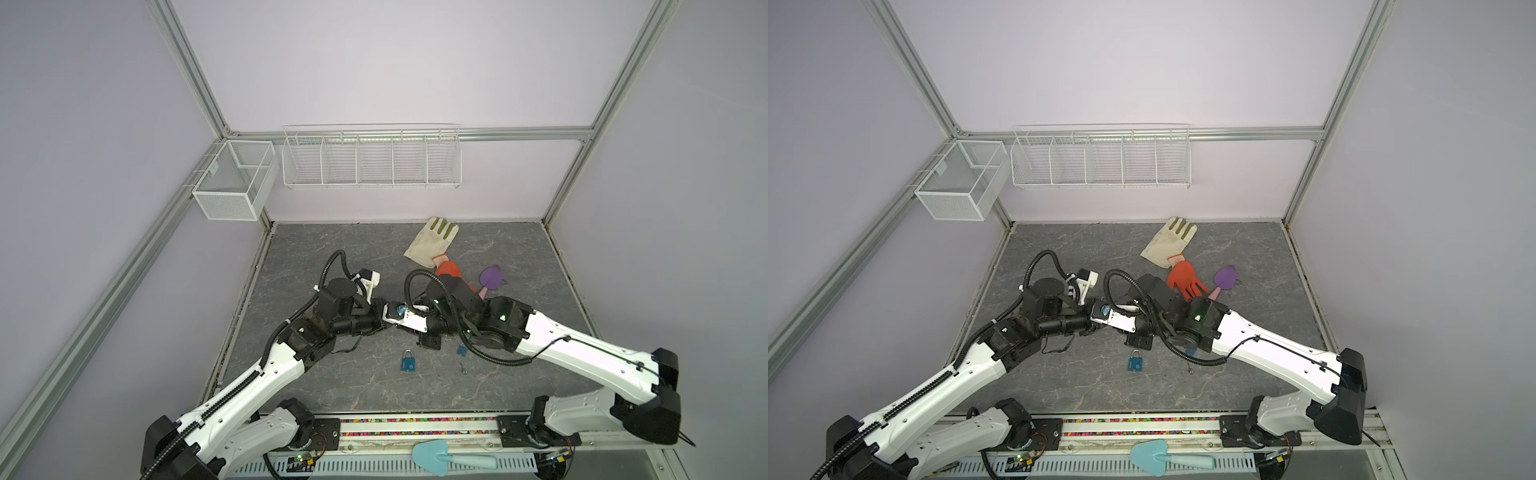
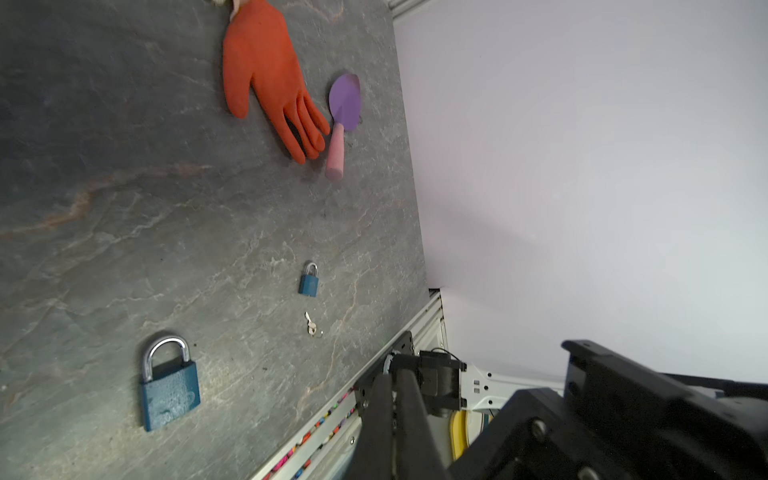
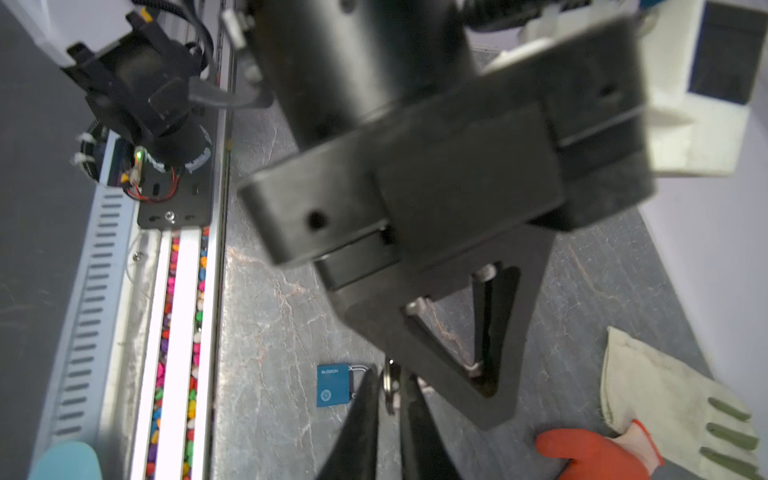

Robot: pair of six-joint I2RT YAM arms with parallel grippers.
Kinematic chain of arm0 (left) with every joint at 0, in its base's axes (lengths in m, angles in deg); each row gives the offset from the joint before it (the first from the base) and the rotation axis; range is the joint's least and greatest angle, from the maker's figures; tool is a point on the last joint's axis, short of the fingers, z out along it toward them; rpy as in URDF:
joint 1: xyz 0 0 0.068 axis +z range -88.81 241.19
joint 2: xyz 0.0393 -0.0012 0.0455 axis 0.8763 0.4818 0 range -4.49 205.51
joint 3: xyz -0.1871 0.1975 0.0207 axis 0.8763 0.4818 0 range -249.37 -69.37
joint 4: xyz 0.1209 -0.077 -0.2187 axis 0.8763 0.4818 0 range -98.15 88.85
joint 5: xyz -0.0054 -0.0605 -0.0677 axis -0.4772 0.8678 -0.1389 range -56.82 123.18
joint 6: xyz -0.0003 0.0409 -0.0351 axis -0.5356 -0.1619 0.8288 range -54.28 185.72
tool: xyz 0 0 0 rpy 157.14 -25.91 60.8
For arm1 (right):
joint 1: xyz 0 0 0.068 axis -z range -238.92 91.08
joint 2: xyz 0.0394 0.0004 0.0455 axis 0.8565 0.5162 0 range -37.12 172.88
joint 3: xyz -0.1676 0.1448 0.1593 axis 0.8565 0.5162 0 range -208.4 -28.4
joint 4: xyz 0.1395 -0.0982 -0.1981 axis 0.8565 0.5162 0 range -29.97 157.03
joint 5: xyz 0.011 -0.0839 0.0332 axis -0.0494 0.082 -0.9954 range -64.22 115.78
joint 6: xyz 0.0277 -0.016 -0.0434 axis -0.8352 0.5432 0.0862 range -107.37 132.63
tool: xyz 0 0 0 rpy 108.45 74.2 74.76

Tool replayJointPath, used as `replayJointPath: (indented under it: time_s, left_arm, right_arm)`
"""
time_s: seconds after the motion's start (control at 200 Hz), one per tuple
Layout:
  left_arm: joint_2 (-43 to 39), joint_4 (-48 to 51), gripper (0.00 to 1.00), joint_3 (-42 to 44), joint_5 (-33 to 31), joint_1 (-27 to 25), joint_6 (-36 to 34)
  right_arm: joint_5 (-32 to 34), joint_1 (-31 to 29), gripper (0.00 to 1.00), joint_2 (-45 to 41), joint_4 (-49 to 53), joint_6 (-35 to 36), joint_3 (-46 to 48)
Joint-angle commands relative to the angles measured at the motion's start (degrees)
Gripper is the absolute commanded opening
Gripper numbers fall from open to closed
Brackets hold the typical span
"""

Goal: Unlock with the key

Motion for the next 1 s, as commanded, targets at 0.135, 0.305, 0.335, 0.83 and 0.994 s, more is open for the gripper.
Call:
replayJointPath:
  time_s: [0.135, 0.305, 0.335, 0.83, 0.994]
  left_arm:
    - [0.69, -0.47, 0.00, -5.75, -7.85, 0.30, -5.05]
    - [-0.19, -6.56, 0.00, -5.91, -15.27, 0.26, -10.83]
    - [-0.49, -8.53, 0.00, -5.39, -16.23, 0.30, -11.88]
    - [0.03, -34.54, 0.00, 1.17, -27.57, -2.23, -13.40]
    - [0.61, -39.19, 0.00, 1.87, -29.96, -4.62, -15.18]
  right_arm:
    - [-2.81, 0.43, 0.35, -2.44, 0.44, -1.57, -0.90]
    - [-3.86, 2.30, 0.45, -7.89, -5.08, -10.72, 4.34]
    - [-5.51, 2.96, 0.47, -9.02, -6.23, -13.30, 5.15]
    - [-22.74, 15.20, 0.74, -14.75, -35.46, -63.65, 21.48]
    - [-24.46, 15.72, 0.72, -13.39, -43.61, -72.25, 23.33]
